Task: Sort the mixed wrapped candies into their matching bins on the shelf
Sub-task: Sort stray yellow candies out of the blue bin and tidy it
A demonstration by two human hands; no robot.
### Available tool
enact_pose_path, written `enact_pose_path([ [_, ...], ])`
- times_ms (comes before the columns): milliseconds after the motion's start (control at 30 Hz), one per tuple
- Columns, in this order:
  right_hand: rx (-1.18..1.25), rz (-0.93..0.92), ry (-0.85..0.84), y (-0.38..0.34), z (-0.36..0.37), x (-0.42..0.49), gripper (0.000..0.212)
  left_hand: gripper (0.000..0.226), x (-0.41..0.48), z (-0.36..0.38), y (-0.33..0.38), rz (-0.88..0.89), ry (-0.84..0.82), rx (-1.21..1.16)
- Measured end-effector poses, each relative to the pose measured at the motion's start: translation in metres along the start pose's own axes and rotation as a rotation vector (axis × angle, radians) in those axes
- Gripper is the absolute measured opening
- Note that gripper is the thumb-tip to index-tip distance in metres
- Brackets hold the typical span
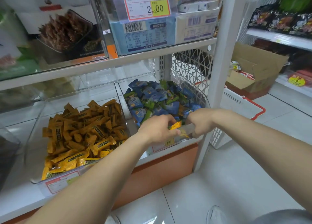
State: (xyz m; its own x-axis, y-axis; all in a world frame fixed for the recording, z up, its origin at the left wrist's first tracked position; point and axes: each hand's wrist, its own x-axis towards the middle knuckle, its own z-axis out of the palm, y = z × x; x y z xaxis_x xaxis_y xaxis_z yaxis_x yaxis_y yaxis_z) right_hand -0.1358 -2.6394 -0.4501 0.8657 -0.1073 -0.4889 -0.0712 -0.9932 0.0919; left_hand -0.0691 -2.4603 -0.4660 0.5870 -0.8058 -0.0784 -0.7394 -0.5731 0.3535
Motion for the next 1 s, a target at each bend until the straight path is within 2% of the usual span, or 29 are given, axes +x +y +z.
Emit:
enact_pose_path([
  [100, -0.016, -0.017, -0.035, 0.000, 0.000, 0.003, 0.030, 0.048, -0.001, 0.000, 0.000, 0.001, -0.008, -0.009],
  [200, -0.060, -0.022, 0.007, 0.002, 0.003, 0.002, 0.025, 0.046, -0.002, 0.000, -0.001, 0.007, -0.017, -0.012],
  [400, -0.076, 0.002, -0.050, 0.000, 0.001, 0.003, 0.038, 0.044, -0.002, -0.001, 0.000, 0.010, -0.014, -0.001],
  [633, -0.096, -0.032, 0.037, 0.000, 0.005, 0.005, 0.033, 0.043, -0.005, -0.002, -0.001, 0.011, -0.010, -0.023],
  [700, -0.030, -0.081, 0.061, 0.001, 0.003, 0.002, 0.031, 0.042, -0.006, -0.003, -0.004, 0.018, -0.006, -0.065],
  [800, 0.154, -0.182, 0.186, 0.005, -0.001, -0.007, 0.008, 0.041, -0.007, -0.004, -0.006, 0.032, 0.012, -0.099],
  [900, 0.460, -0.227, 0.280, 0.013, -0.004, -0.025, 0.019, 0.037, -0.007, -0.005, -0.005, 0.038, 0.031, -0.142],
  [1000, 0.848, -0.259, 0.394, 0.020, -0.003, -0.037, 0.026, 0.018, -0.007, -0.010, -0.005, 0.023, 0.136, -0.397],
])
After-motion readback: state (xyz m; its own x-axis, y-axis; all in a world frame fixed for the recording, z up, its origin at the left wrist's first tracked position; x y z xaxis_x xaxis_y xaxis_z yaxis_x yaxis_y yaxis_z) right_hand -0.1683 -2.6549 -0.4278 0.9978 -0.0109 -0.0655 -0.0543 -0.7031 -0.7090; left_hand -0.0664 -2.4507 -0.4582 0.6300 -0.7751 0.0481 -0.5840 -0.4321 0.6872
